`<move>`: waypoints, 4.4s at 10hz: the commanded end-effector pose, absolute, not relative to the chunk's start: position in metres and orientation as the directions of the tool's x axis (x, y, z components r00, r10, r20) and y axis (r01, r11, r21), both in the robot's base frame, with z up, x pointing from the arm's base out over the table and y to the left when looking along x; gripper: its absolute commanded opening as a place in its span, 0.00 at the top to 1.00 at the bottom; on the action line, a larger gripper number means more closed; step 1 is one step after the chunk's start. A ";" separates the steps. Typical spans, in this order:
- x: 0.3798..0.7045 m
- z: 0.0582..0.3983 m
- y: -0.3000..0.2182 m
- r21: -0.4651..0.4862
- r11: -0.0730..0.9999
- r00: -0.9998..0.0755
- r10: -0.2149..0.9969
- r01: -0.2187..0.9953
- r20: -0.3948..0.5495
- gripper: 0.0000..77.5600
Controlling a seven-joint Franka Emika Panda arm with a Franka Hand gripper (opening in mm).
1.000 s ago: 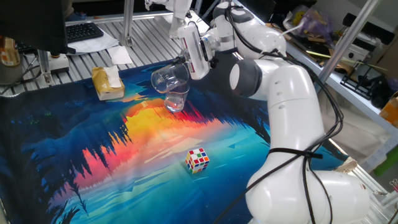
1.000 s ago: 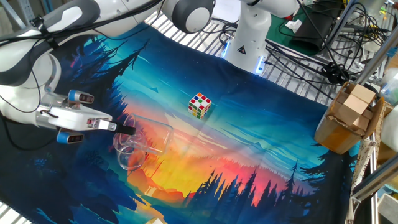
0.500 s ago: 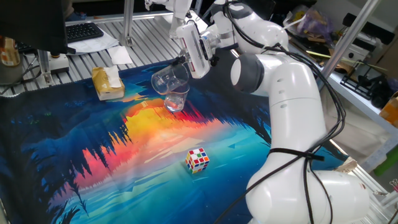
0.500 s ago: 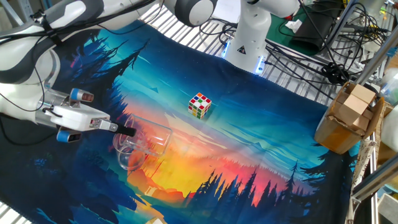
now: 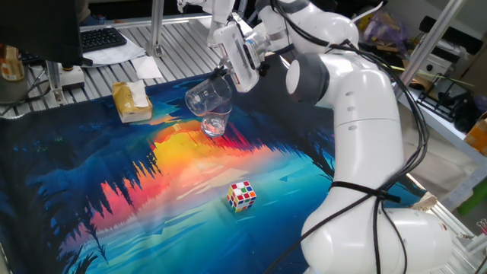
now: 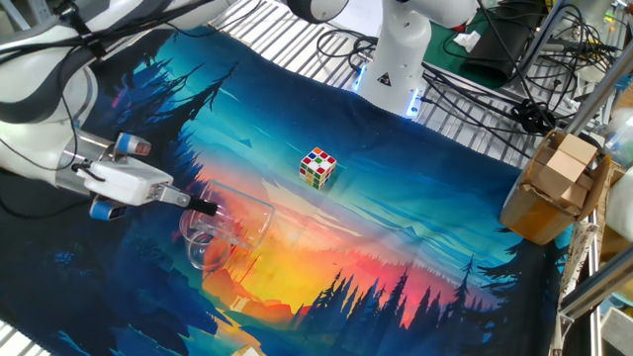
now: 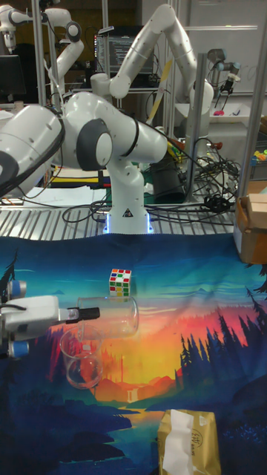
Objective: Pour the water from one cup into another empty cup
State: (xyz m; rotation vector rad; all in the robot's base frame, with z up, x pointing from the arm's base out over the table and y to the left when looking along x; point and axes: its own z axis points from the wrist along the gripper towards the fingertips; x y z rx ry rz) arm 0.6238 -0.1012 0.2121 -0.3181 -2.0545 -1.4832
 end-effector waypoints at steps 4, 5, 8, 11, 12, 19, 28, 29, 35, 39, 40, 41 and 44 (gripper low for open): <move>0.615 0.256 -0.065 0.680 0.535 -0.824 0.052 0.500 0.565 0.98; 0.614 0.261 -0.058 0.661 0.561 -0.825 0.074 0.499 0.560 0.98; 0.612 0.281 -0.034 0.584 0.648 -0.832 0.146 0.489 0.535 0.98; 0.603 0.297 -0.005 0.497 0.728 -0.847 0.220 0.473 0.484 0.98; 0.600 0.299 0.002 0.478 0.744 -0.851 0.232 0.467 0.471 0.98; 0.573 0.301 0.062 0.305 0.853 -0.887 0.322 0.423 0.331 0.98; 0.563 0.272 0.086 0.108 0.936 -0.934 0.313 0.334 0.170 0.98; 0.561 0.265 0.088 0.101 0.938 -0.936 0.316 0.333 0.153 0.98; 0.555 0.233 0.093 0.052 0.941 -0.941 0.330 0.335 0.074 0.98; 0.554 0.205 0.095 0.062 0.937 -0.939 0.343 0.344 0.037 0.98; 0.554 0.203 0.095 0.063 0.937 -0.939 0.343 0.345 0.034 0.98; 0.553 0.192 0.095 0.070 0.936 -0.939 0.344 0.345 0.020 0.98; 0.555 0.171 0.094 0.081 0.937 -0.939 0.343 0.341 -0.011 0.98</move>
